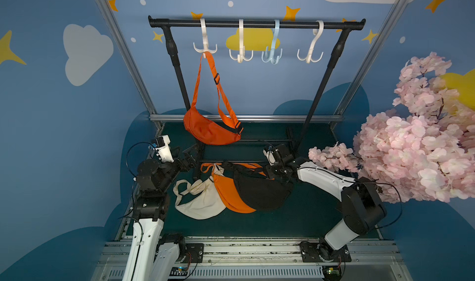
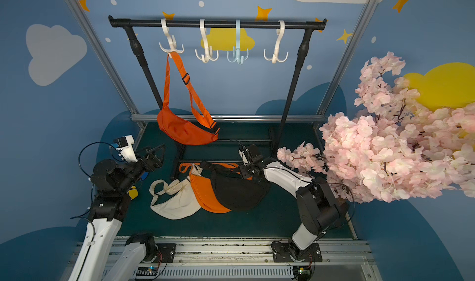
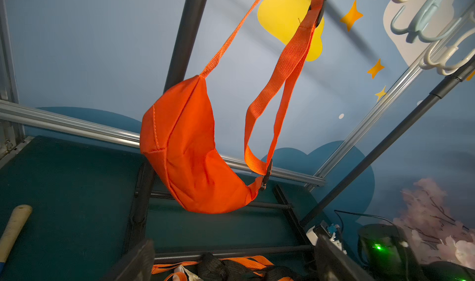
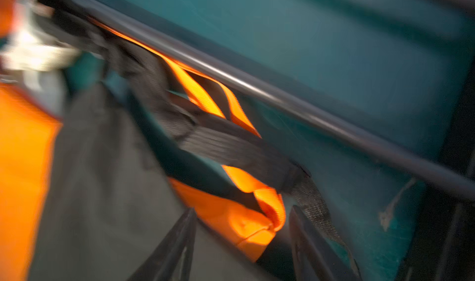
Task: Hang the bag on a hook
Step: Pick up the bag from the bag.
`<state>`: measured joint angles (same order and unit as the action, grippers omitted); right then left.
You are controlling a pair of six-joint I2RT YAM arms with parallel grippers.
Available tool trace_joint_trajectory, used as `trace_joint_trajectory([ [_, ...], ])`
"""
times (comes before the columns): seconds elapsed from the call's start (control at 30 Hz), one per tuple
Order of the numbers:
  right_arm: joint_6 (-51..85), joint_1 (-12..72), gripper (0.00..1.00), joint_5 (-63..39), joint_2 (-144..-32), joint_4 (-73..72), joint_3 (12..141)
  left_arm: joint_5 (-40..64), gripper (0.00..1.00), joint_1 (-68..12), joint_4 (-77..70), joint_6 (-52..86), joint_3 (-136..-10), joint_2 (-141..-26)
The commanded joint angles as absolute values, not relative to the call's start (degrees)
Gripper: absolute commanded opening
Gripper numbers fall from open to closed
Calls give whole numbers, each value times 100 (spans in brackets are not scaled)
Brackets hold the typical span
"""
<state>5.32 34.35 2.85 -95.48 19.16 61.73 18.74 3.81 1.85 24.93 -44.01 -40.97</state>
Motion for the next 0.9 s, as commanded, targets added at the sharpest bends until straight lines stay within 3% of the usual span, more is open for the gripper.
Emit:
trace_joint_trajectory([
  [0.0, 450, 3356, 54, 368, -9834, 1832, 6262, 2081, 97, 404, 207, 2559, -4492, -4142],
  [0.3, 287, 3095, 49, 114, -10468, 1485, 6613, 2138, 97, 409, 174, 2663, -4376, -4132],
  [0.47, 198, 3079, 40, 40, -10599, 1386, 6763, 2204, 97, 413, 319, 2602, -4351, -4114],
  [0.53, 152, 3081, 34, 32, -10632, 1360, 6811, 2214, 97, 412, 342, 2601, -4310, -4114],
  [0.73, -44, 3072, 2, -7, -10669, 1395, 6908, 2566, 97, 401, 227, 2609, -4128, -4152],
  [0.87, -58, 3083, 0, -64, -10283, 1383, 6840, 3218, 94, 301, 106, 2401, -4063, -4315],
])
